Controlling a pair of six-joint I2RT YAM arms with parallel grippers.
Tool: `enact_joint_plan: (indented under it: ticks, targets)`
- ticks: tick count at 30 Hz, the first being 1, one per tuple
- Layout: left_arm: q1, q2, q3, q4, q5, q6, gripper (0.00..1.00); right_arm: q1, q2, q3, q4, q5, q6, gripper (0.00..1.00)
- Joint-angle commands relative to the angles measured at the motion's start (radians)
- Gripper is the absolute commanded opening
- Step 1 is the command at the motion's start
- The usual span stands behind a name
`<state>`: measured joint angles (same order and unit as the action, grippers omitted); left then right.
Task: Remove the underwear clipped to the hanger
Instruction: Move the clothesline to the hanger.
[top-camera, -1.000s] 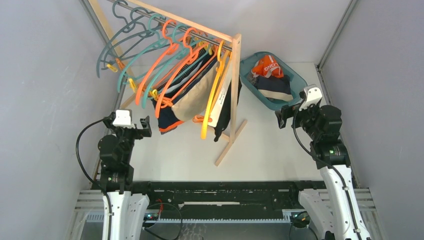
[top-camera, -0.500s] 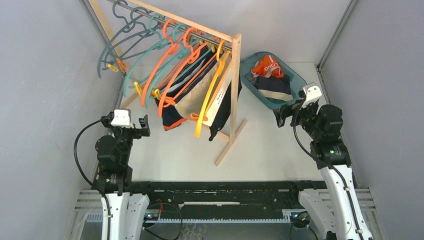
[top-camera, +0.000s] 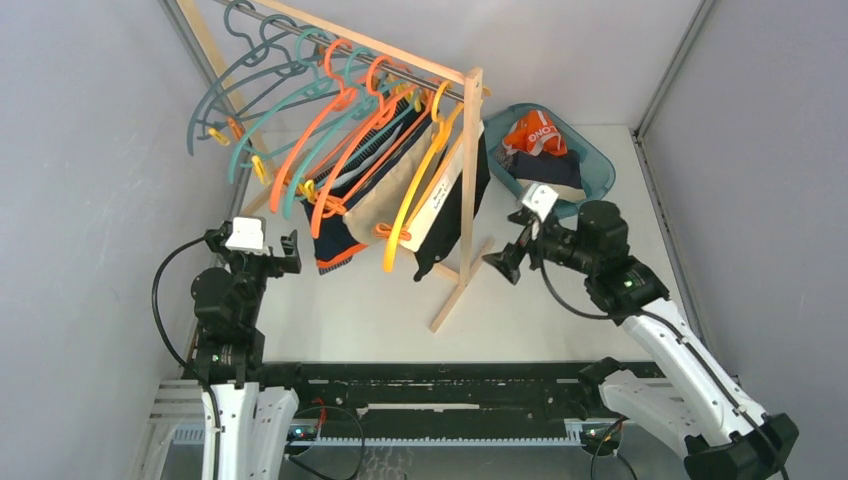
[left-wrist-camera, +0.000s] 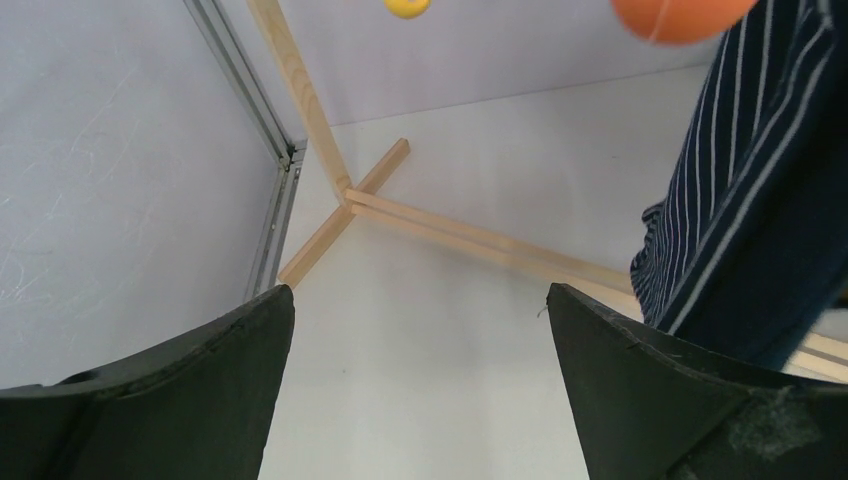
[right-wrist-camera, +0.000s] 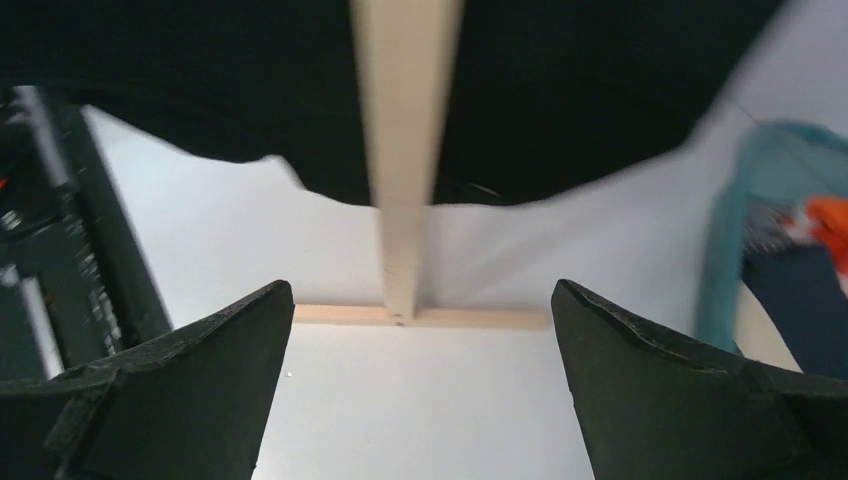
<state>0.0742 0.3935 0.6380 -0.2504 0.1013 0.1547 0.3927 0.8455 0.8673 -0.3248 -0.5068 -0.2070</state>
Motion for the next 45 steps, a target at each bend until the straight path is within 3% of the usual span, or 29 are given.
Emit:
enact_joint_plan:
  ticks: [1, 13, 21, 31, 36, 40, 45]
  targets:
    - [-0.001, 0.017, 0.041, 0.02, 0.019, 0.029, 1.0, 0.126, 0.015, 0.008, 0.105, -0.069, -0.121, 1.0]
    - [0.001, 0.029, 0.043, 0.02, 0.023, 0.033, 1.0, 0.19, 0.142, -0.048, 0.425, 0.034, -0.107, 0.96]
    - [0.001, 0.02, 0.038, 0.02, 0.021, 0.04, 1.0, 0.178, 0.238, -0.005, 0.497, -0.001, -0.127, 0.59]
    - [0.002, 0.013, 0.036, 0.019, 0.023, 0.048, 1.0, 0.058, 0.472, 0.202, 0.519, -0.114, -0.055, 0.44]
    - [0.002, 0.016, 0.035, 0.019, 0.024, 0.051, 1.0, -0.002, 0.66, 0.437, 0.424, -0.184, -0.033, 0.41]
    - [0.001, 0.019, 0.034, 0.019, 0.027, 0.055, 1.0, -0.047, 0.787, 0.591, 0.342, -0.153, -0.025, 0.43]
    - [0.001, 0.019, 0.031, 0.02, 0.033, 0.062, 1.0, -0.128, 0.808, 0.647, 0.274, -0.168, -0.007, 0.59]
